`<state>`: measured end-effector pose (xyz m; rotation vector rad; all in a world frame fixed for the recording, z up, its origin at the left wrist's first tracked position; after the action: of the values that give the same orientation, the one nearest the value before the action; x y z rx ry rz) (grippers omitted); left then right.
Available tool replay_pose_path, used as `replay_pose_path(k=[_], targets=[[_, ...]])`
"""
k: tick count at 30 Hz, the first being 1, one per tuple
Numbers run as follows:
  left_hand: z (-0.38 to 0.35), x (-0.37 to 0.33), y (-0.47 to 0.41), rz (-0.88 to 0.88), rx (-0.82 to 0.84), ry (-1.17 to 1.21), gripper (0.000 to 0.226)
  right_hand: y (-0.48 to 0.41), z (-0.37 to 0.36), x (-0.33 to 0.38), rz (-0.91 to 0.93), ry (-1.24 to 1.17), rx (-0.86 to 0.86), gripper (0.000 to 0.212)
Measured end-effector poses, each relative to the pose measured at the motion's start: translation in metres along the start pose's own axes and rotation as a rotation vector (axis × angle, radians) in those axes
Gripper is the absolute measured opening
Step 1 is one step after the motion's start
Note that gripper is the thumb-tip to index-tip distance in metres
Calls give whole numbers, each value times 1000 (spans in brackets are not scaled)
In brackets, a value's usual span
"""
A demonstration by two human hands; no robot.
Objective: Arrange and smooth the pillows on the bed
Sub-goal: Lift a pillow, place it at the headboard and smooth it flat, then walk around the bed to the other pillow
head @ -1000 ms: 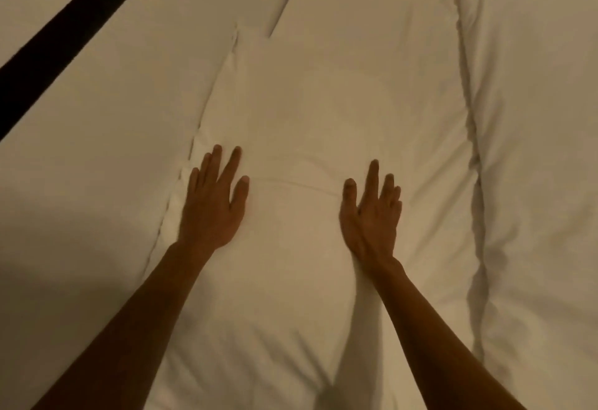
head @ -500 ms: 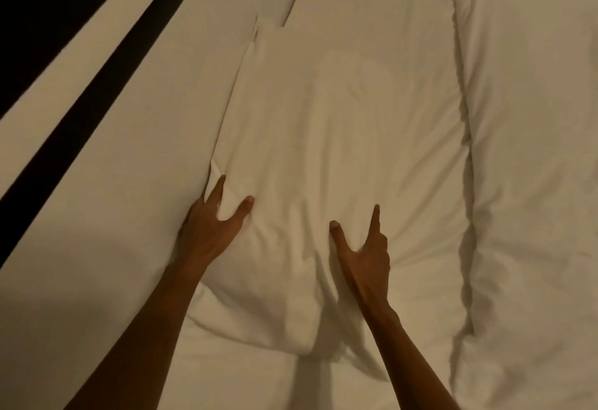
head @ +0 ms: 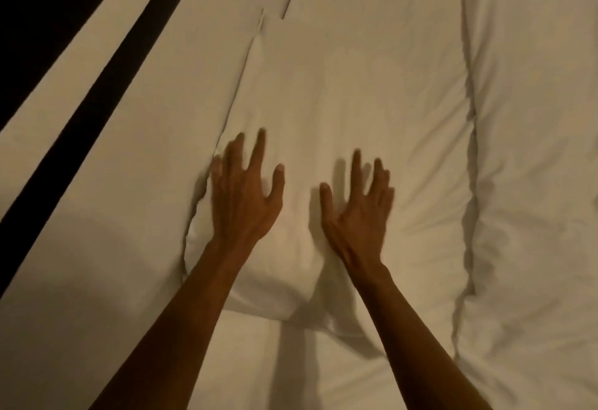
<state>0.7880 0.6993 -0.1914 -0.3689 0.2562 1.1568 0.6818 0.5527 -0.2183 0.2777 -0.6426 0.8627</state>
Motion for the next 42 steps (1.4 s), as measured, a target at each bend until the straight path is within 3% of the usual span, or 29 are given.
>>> replay_pose_path(k=[4,8,11,13,17,20,24,30,35,42], targets=[[-43,14,1,-170,230,-114,60,-4,-29,-15,42,125,108,68],[-31,46,22,12,167,-61,61,8,-14,-45,-40,122,79,71],[-15,29,26,-108,111,-28,58,2,-4,-28,23,61,30,71],[-22,21,36,-201,185,-70,58,8,-10,-20,86,106,91,70],[-22,16,58,-205,363,-260,61,22,-2,-32,38,273,265,73],[25,-19,50,-283,378,-293,63,15,64,-9,22,265,223,75],[112,-84,41,-235,341,-245,70,23,183,15,41,311,145,76],[204,-188,81,-267,335,-167,75,77,337,-9,-108,330,98,79],[218,-293,135,-358,295,-216,77,135,441,-74,-208,322,2,80],[165,-503,260,-504,381,-119,78,242,598,-228,-372,333,-80,79]])
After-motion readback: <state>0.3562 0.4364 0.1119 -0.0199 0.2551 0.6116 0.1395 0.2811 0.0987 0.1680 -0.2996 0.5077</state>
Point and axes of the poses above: each hand's wrist, its own y-axis away from the middle knuckle, its own z-axis out of the back of the hand, x = y × z, the point moved 3 cm from there along -y, towards the middle knuckle, and after that the axes turned 3 degrees about z, right-handed, at the moved point
